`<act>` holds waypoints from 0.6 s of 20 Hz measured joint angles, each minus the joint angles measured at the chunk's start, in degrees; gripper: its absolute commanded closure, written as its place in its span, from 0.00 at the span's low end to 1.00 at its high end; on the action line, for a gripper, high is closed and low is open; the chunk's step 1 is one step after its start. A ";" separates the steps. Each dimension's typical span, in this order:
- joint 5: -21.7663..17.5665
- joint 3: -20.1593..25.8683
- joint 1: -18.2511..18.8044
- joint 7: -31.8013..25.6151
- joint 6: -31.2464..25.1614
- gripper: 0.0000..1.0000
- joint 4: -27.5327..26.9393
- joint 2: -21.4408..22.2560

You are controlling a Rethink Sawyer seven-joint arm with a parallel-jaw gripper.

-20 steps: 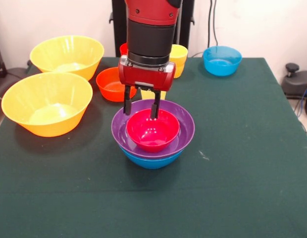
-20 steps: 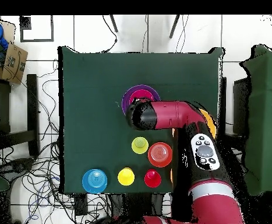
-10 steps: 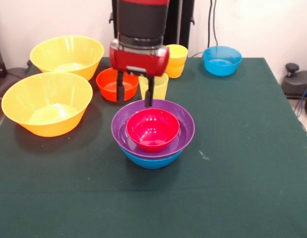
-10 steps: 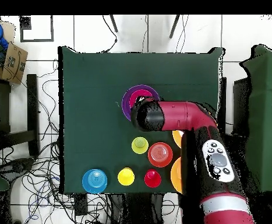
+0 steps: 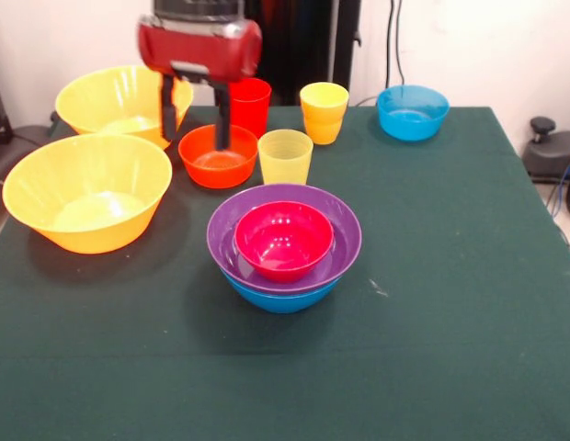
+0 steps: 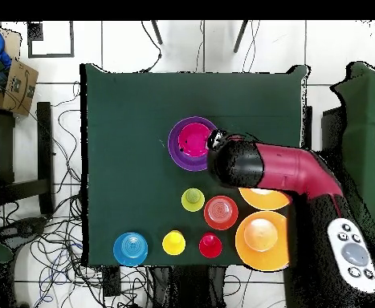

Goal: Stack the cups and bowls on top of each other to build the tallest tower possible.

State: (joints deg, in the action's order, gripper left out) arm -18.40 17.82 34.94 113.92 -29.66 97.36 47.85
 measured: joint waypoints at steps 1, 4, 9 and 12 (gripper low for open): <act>0.02 0.42 0.67 0.00 -0.20 0.00 0.17 0.34; 0.00 1.98 3.39 0.00 -1.13 0.00 0.75 1.51; -0.67 4.01 7.56 0.00 -1.42 0.00 1.47 2.16; -2.67 4.73 9.26 0.00 -1.37 0.00 2.22 1.97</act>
State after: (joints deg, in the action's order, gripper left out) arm -21.07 22.55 44.21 113.92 -31.03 99.58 49.82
